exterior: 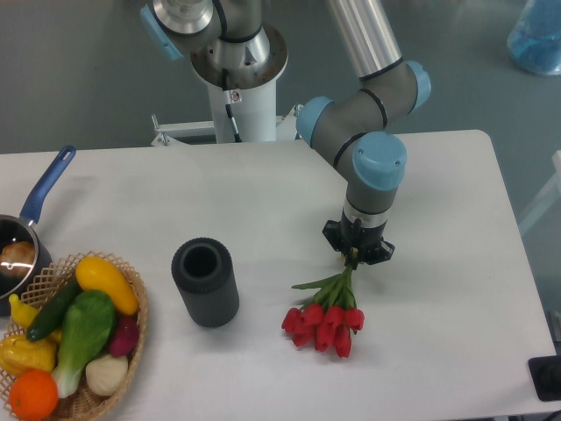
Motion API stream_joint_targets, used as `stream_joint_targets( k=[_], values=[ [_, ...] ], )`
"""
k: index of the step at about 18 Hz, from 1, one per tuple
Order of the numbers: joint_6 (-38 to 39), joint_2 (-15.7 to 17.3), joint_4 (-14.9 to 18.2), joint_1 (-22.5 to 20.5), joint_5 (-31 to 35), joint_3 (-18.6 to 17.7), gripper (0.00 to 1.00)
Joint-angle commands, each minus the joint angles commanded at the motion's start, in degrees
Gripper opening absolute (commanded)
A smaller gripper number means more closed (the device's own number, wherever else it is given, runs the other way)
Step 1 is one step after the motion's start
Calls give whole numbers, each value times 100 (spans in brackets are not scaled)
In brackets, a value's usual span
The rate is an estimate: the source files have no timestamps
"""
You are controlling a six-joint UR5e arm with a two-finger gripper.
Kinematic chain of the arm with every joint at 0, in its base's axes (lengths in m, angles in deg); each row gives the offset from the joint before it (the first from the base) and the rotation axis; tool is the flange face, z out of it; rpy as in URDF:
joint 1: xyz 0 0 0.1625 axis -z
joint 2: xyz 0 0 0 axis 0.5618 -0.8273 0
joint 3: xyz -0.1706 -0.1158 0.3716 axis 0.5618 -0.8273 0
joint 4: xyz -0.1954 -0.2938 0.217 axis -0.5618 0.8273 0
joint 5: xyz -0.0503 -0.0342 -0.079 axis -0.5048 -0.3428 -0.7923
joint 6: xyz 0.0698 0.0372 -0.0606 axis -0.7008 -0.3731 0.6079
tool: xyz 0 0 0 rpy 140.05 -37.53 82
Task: Pick up the flowers from the table
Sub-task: 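Lift the red tulip bouquet up off the table by its stems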
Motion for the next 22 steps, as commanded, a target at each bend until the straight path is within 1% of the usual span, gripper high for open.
stream_joint_targets(
  k=[4,8,10,13,14,17,22],
  values=[
    [-9,114,9,-26,-17,166,21],
    [35,149,0,-44,-79,614,21],
    [324,184,0,-62,-306,895,21],
    [431,193,0,-123,-492,1107,21],
    [474,246,-9,-149,-544,1195,21],
    [571,237,-9,-141,-615,1371,21],
    [580,237,-9,-176,-624,1441,21]
  ],
)
